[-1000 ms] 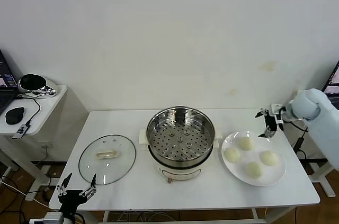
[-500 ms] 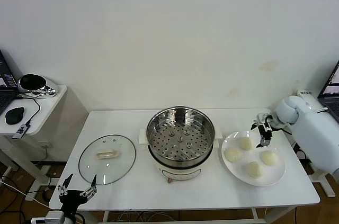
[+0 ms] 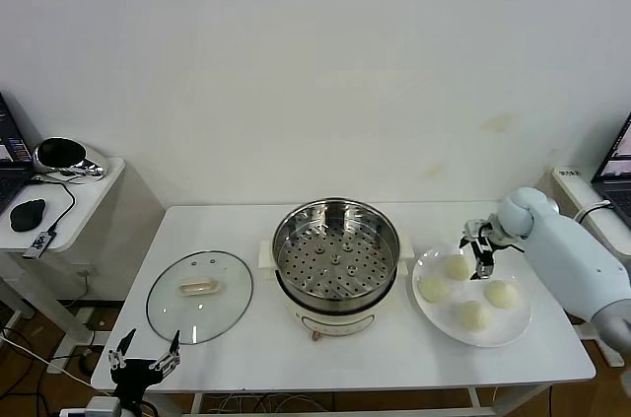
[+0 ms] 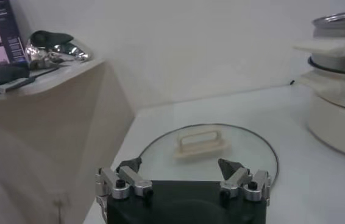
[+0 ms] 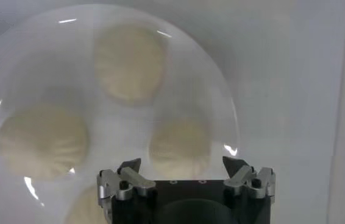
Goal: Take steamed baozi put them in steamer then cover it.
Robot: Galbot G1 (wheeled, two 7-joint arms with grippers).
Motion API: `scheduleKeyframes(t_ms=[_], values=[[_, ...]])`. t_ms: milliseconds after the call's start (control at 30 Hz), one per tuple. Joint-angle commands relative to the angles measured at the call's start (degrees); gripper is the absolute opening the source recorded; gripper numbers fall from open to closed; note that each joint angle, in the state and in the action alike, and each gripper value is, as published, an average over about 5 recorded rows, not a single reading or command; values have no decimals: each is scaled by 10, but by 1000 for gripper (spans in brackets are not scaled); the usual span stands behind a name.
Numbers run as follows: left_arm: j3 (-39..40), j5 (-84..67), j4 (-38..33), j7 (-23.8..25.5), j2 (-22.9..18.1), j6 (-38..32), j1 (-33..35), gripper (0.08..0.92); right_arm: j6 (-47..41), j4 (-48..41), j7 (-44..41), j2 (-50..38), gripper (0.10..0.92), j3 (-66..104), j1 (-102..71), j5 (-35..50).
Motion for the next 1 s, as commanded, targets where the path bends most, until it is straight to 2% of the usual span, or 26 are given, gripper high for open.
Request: scheduleKeyframes(t_ms=[33,200,433,600,767,1000], values=[[0,0,1,0,0,0,0,823,5,-21,13,13,823,6,-2,-17],[0,1,2,-1,-2,-2,3,823,3,-34,23,18,818,8,-2,-11],[3,4,5,-2,-4,-5,6,823,7,-48,22,23,686,12,1,0],[6,5,6,-3,-7,-5,5,823,3,-42,18,16,627,9,4,11],[8,5,10,-4,-7,-5,3,823,-3,-12,5,-6,600,6,16,38],[11,4,12,-12,-8,-5,-5,823,-10,74,-24,-65,600,-26,78,128]])
